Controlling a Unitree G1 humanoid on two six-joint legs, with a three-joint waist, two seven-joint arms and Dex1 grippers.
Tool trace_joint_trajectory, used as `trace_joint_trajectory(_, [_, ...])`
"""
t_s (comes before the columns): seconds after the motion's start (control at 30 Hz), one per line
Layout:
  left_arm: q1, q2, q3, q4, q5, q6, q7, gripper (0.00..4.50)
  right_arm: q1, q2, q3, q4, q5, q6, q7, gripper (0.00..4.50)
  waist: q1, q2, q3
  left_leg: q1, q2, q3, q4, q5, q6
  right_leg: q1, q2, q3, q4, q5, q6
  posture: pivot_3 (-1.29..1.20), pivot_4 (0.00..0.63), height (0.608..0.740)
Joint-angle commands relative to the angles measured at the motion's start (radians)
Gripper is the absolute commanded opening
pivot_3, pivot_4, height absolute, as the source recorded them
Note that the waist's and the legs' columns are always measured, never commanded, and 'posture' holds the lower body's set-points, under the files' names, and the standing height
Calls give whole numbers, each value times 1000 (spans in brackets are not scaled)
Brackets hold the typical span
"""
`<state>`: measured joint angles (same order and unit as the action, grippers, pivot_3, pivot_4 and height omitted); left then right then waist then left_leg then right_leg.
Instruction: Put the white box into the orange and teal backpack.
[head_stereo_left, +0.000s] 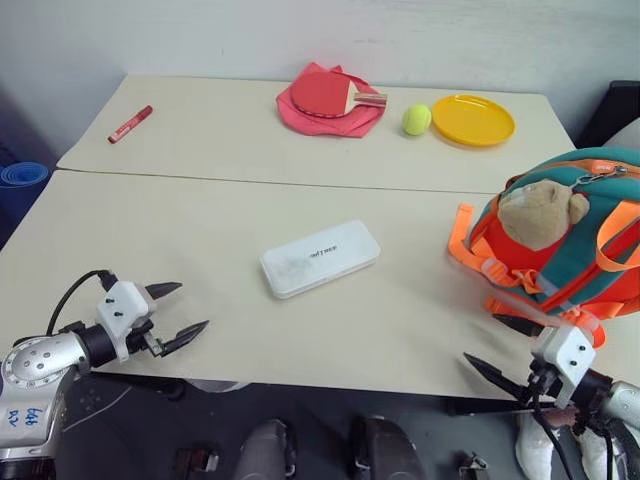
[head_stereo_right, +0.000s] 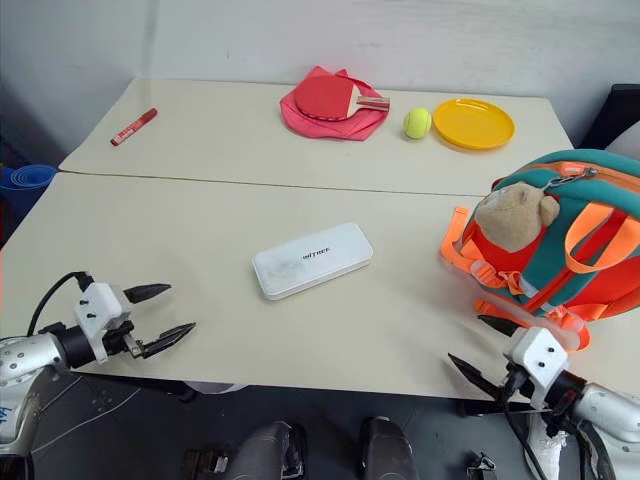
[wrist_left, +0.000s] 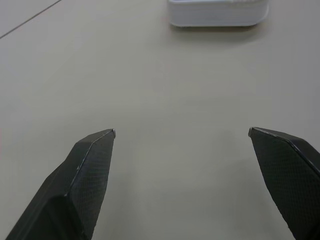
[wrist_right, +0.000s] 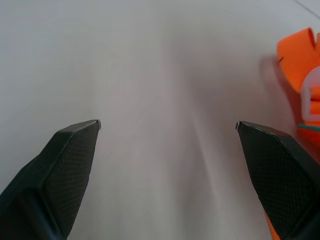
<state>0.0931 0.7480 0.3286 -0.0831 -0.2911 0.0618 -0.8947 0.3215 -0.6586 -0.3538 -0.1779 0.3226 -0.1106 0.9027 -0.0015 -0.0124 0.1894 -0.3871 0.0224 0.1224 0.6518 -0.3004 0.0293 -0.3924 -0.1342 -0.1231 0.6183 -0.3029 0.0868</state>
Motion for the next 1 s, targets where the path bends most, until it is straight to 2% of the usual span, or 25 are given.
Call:
trace_joint_trajectory(0.03, [-39,-7,-2,-13,-40,29,5,4500,-14,-6,10,-30,14,-9,4,4454,1,0,0,0,0,0,0,0,0,0,0,0,0,0,0,0,150,740])
trace_joint_trajectory(0.17, [-93,-33,-19,-53,-62,135,67,4500,-85,-6,30,-82,50,90,-33,4454,2,0,0,0,0,0,0,1,-1,0,0,0,1,0,0,0,150,740])
trace_joint_trajectory(0.2, [-119,-43,-34,-70,-57,166,94,4500,-115,-16,50,-95,29,94,-37,4281,2,0,0,0,0,0,1,1,0,0,0,0,1,0,0,0,150,740])
trace_joint_trajectory(0.27, [-161,-59,-62,-108,-70,225,122,4103,-175,-29,96,-121,-2,133,-48,3850,1,0,0,0,0,0,1,2,1,0,0,0,2,0,0,0,150,740])
trace_joint_trajectory(0.43, [-191,-89,-137,-179,-44,414,228,2626,-410,-20,250,-97,-105,349,-163,2108,-5,0,0,0,0,1,1,5,3,-2,1,2,3,0,0,0,150,740])
trace_joint_trajectory(0.53, [-192,-145,-81,-234,-101,567,344,1652,-559,10,333,4,-187,395,-217,989,-5,0,0,0,1,1,0,6,2,-2,3,1,4,0,0,0,150,740])
trace_joint_trajectory(0.6, [-172,-139,-94,-249,-90,578,340,958,-625,46,353,46,-197,425,-249,231,-3,0,0,-2,1,1,1,6,2,-3,3,1,4,0,0,0,150,740])
trace_joint_trajectory(0.63, [-171,-138,-108,-239,-77,565,335,689,-662,69,373,81,-209,419,-259,0,-2,0,0,-2,1,1,1,6,2,-3,3,1,4,0,0,0,150,740])
trace_joint_trajectory(0.7, [-181,-140,-128,-219,-70,550,326,34,-716,100,406,140,-231,405,-263,0,-1,0,0,-2,0,1,1,6,2,-2,3,1,4,0,0,0,150,740])
trace_joint_trajectory(0.87, [-198,-145,-184,-165,-44,463,279,10,-826,182,428,324,-273,415,-335,0,-2,0,0,-2,0,1,2,7,2,-2,2,1,4,0,0,0,150,740])
trace_joint_trajectory(1.0, [-278,-186,-203,-99,-25,432,308,10,-907,235,441,422,-280,409,-349,0,-4,0,0,-3,0,1,2,7,2,-3,3,1,7,0,0,0,150,740])
